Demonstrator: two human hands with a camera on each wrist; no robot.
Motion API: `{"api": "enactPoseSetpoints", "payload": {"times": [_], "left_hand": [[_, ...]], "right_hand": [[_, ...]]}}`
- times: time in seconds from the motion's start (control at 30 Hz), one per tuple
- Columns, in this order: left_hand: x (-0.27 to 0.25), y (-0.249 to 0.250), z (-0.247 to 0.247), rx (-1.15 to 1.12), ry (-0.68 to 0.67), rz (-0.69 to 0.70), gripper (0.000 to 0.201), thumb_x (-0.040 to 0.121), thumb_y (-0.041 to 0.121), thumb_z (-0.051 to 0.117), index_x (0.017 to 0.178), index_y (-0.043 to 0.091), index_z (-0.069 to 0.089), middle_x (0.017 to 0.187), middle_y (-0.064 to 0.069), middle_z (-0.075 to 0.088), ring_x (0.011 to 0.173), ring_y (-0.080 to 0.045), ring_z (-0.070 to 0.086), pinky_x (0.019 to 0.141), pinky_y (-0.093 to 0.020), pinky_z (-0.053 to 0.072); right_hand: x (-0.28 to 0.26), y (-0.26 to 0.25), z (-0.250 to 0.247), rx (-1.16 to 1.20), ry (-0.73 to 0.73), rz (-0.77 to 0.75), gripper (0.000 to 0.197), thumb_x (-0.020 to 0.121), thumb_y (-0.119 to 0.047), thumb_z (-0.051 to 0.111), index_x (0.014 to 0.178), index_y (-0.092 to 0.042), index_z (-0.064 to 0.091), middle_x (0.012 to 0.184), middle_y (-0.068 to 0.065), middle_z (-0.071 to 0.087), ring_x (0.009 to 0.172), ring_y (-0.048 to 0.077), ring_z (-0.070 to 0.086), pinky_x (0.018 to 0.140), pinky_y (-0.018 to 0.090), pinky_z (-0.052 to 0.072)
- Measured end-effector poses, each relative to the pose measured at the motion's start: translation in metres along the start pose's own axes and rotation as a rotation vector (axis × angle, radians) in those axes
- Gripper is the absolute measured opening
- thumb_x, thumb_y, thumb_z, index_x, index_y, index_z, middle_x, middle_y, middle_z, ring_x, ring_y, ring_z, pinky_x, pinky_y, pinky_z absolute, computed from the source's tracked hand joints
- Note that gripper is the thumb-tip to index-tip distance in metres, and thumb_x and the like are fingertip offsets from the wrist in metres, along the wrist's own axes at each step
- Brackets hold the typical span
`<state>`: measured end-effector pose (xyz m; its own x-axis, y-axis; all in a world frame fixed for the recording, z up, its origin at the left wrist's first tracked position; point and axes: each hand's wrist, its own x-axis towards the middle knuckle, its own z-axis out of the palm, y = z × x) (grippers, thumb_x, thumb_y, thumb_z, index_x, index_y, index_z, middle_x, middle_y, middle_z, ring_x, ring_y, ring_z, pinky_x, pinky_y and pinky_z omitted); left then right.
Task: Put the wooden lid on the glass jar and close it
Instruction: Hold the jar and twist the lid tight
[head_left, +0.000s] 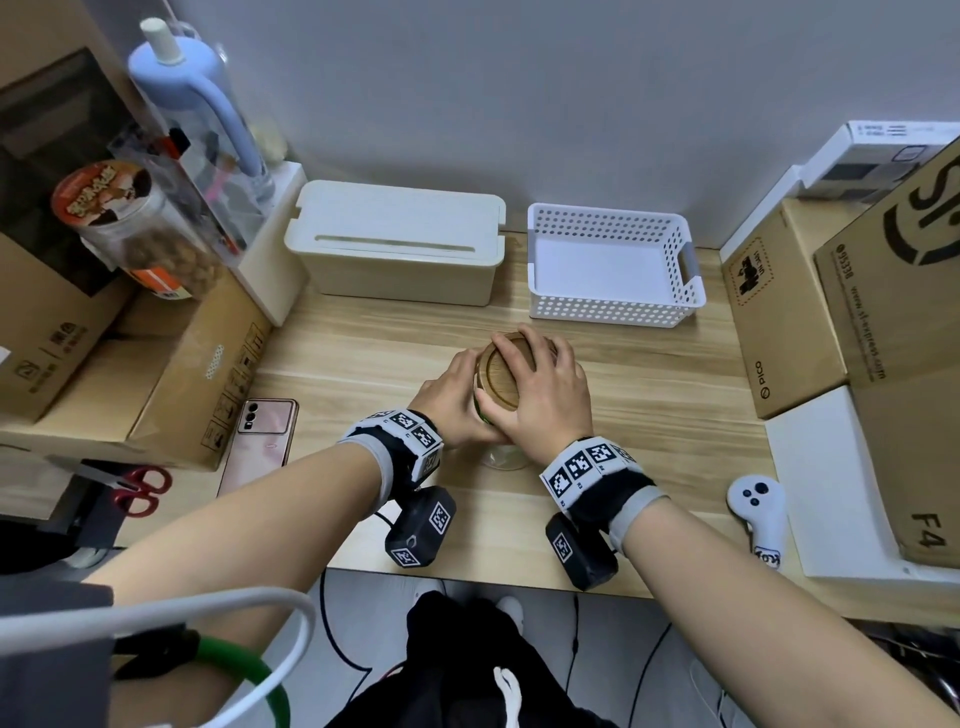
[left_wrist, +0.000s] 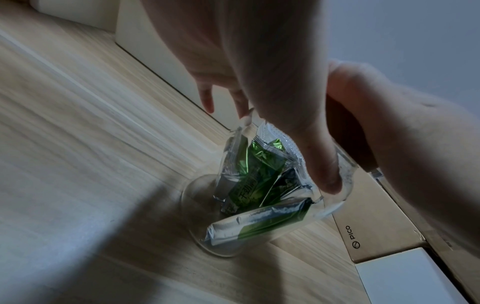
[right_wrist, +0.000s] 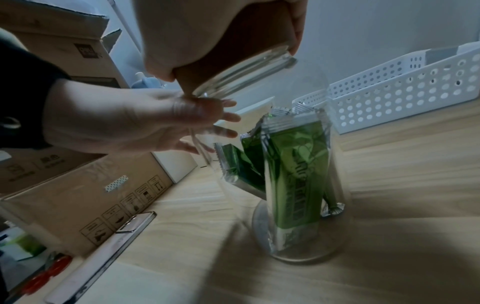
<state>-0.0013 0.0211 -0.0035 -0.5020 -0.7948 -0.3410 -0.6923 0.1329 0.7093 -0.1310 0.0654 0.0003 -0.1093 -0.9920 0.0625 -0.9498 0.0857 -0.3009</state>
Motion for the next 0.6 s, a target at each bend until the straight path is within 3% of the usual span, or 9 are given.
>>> {"api": "enactPoseSetpoints", "payload": {"times": [0.13,0.23,0.33,0.6], "left_hand": [[0.001,0.001,-0.003,0.026,-0.022,0.000,0.105,0.051,0.044,0.080,0.137,0.022,0.024,0.140,-0.002,0.040,0.122,-0.027,0.051,0.101,-0.045,0.041],[0.002,0.003,-0.003,0.033,-0.029,0.000,0.116,0.042,0.059,0.075,0.137,0.021,0.022,0.140,-0.002,0.040,0.125,-0.024,0.050,0.103,-0.045,0.041],[0.003,0.001,-0.001,0.023,-0.024,-0.007,0.119,0.038,0.065,0.071,0.137,0.020,0.022,0.139,-0.002,0.041,0.123,-0.026,0.051,0.102,-0.044,0.043],[0.005,-0.003,0.002,0.021,0.006,0.023,0.113,0.050,0.048,0.080,0.141,0.017,0.020,0.140,-0.004,0.041,0.123,-0.028,0.050,0.101,-0.046,0.042]], "right_hand": [[0.001,0.000,-0.009,-0.048,-0.143,0.008,0.078,0.073,-0.067,0.029,0.144,-0.035,0.028,0.155,0.003,0.028,0.137,0.038,0.027,0.111,0.051,0.029],[0.010,0.014,-0.022,-0.080,-0.221,-0.185,0.078,0.075,-0.067,0.034,0.146,-0.037,0.022,0.158,0.000,0.022,0.142,0.035,0.021,0.116,0.052,0.020],[0.019,0.023,-0.025,-0.115,-0.260,-0.365,0.075,0.076,-0.063,0.036,0.145,-0.036,0.028,0.157,-0.003,0.026,0.145,0.030,0.021,0.117,0.049,0.018],[0.011,0.012,-0.008,0.015,-0.073,-0.206,0.065,0.072,-0.059,0.045,0.133,-0.038,0.047,0.144,-0.010,0.047,0.134,0.025,0.040,0.107,0.045,0.031]]}}
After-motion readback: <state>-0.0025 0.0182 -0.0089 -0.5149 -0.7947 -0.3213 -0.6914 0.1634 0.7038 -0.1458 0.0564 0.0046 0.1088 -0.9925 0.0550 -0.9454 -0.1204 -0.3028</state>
